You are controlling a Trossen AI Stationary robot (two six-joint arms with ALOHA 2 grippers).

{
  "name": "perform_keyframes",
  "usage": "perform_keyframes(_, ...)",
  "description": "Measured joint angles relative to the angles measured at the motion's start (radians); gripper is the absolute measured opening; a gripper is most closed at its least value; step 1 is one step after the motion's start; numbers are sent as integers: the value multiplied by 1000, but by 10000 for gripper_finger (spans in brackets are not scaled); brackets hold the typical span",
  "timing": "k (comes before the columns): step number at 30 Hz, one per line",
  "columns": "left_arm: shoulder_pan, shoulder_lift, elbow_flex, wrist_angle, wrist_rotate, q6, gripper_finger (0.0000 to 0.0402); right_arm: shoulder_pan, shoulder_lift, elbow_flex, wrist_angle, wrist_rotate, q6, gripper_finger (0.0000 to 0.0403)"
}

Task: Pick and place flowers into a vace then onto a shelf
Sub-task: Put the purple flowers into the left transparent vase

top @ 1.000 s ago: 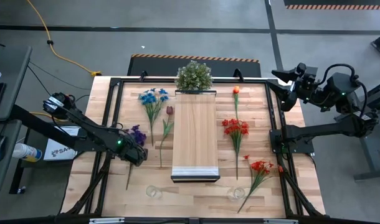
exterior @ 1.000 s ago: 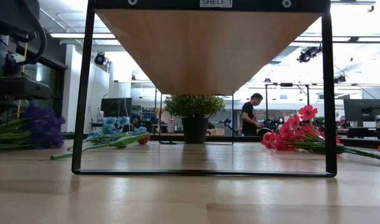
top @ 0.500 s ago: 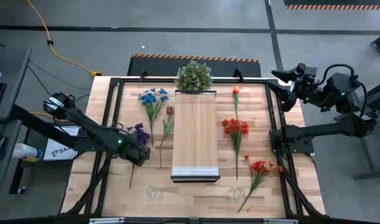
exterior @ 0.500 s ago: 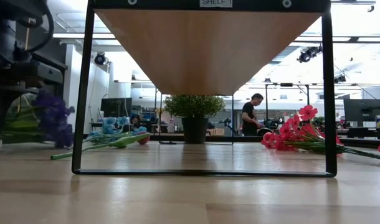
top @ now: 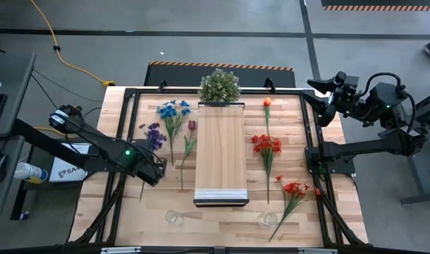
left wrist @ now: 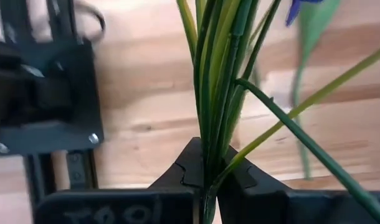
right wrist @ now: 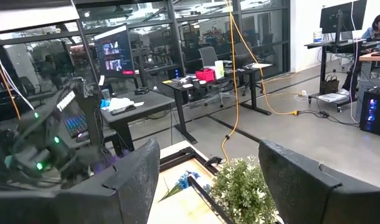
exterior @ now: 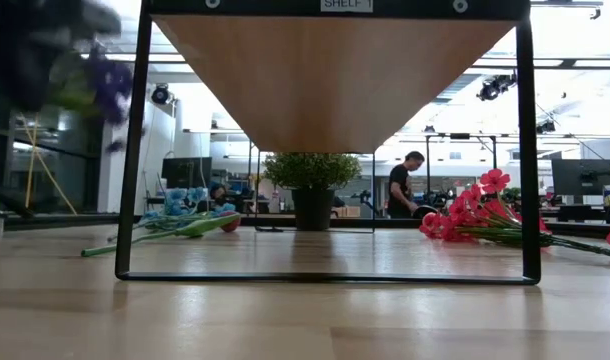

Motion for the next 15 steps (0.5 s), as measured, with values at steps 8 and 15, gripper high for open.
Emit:
perform_keyframes(8,0,-3,260,-107,-166,89,49,0,0,0,-9,0,0,262)
perform_keyframes(15,0,-4,383,-109,-258,170,49,0,0,0,-44,0,2,262)
